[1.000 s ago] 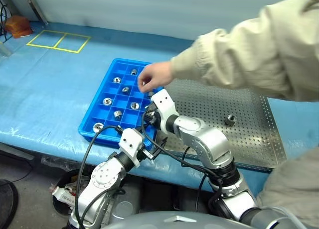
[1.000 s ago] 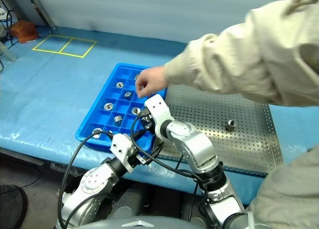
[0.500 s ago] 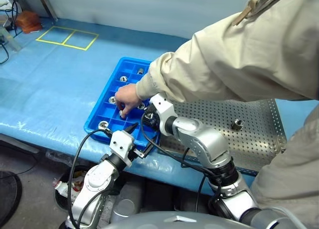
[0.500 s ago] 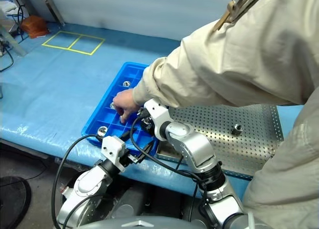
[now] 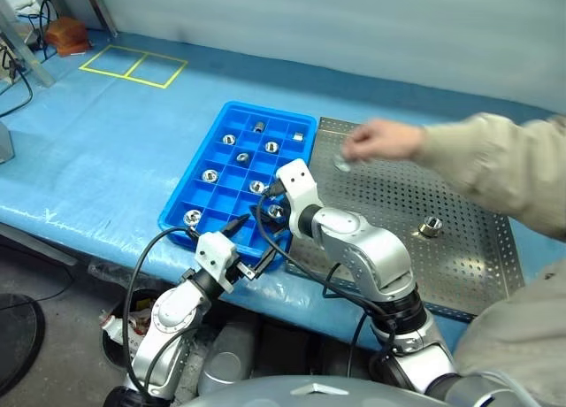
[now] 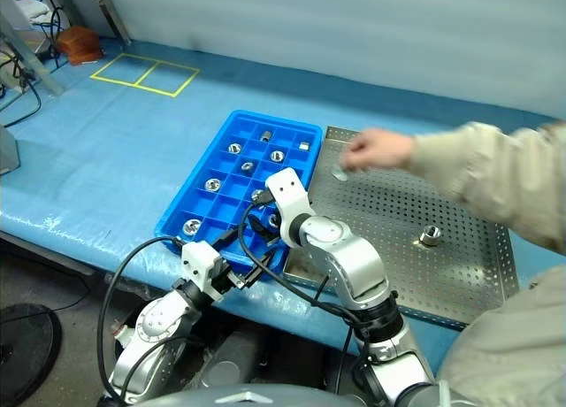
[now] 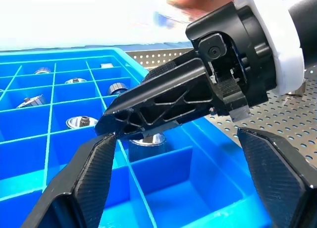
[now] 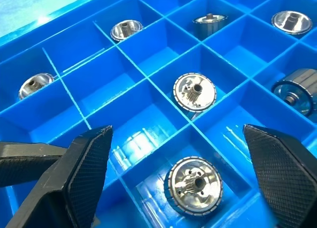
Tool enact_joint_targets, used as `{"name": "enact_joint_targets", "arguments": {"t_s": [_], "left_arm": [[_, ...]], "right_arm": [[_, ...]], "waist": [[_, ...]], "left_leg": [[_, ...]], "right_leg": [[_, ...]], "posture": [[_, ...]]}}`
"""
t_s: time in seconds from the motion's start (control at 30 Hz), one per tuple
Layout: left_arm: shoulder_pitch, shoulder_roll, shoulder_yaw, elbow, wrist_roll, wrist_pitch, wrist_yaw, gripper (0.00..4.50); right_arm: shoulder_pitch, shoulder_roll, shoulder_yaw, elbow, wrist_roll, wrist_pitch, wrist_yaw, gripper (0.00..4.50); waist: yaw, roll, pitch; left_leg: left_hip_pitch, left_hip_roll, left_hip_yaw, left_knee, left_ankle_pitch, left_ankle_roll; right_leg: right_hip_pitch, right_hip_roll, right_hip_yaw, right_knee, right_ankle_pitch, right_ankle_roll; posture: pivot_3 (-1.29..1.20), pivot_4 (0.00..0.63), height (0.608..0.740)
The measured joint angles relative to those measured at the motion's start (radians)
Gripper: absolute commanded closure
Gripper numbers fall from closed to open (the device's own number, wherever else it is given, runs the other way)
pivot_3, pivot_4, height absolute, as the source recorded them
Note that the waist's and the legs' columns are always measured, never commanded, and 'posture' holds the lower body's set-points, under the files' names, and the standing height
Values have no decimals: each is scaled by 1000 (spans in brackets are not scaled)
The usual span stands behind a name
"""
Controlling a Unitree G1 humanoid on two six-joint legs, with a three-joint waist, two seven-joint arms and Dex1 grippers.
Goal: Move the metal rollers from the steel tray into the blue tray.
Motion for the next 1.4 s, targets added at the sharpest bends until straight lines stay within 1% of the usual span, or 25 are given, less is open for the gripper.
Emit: {"name": "enact_joint_targets", "arguments": {"t_s": [0.3, 0.6, 0.83, 1.0, 1.13, 1.27, 1.4], "left_arm": [[6, 6, 14, 6, -17, -10, -27, 205], [2, 4, 1, -38, -11, 65, -5, 205], [-20, 5, -10, -44, 3, 96, -6, 205], [-49, 5, -12, -28, 4, 102, -38, 205], [-74, 6, -10, -16, 4, 115, -49, 205], [-87, 3, -29, -14, 4, 125, -70, 205], [-92, -3, -47, -18, 3, 137, -84, 205]], "right_arm": [[43, 11, -51, -92, 15, 42, -21, 42], [91, 42, -108, -157, 9, 41, -88, 42], [196, 58, -205, -211, -95, -64, -240, 42], [243, 74, -261, -211, -183, -176, -347, 42], [275, 125, -329, -189, -201, -217, -403, 42], [281, 128, -354, -155, -194, -236, -426, 42], [305, 129, -369, -150, -155, -241, -426, 42]], "waist": [[-12, 2, -1], [-17, 2, -1], [-20, 3, -2], [-46, 4, -2], [-59, 4, -2], [-77, 4, -1], [-98, 4, -1]], "left_leg": [[0, 1, 0, 0, 0, 0], [-1, 0, 1, 0, 0, 0], [-4, 0, 5, 0, 0, 0], [-4, 1, 7, 0, 0, 0], [-4, 1, 7, 1, 1, 1], [-5, 0, 8, 1, 1, 2], [-4, 1, 7, 1, 2, 3]], "right_leg": [[0, -1, -1, 0, 0, 0], [1, -5, -4, -1, 0, 0], [2, -15, -15, -1, 0, 0], [2, -18, -20, -2, 0, 1], [2, -18, -20, -2, 0, 1], [2, -18, -21, -2, 0, 1], [3, -18, -21, -2, 0, 1]], "posture": [[311, 150, 740], [270, 150, 740], [207, 150, 740], [173, 150, 740], [146, 150, 740], [140, 150, 740], [140, 150, 740]]}}
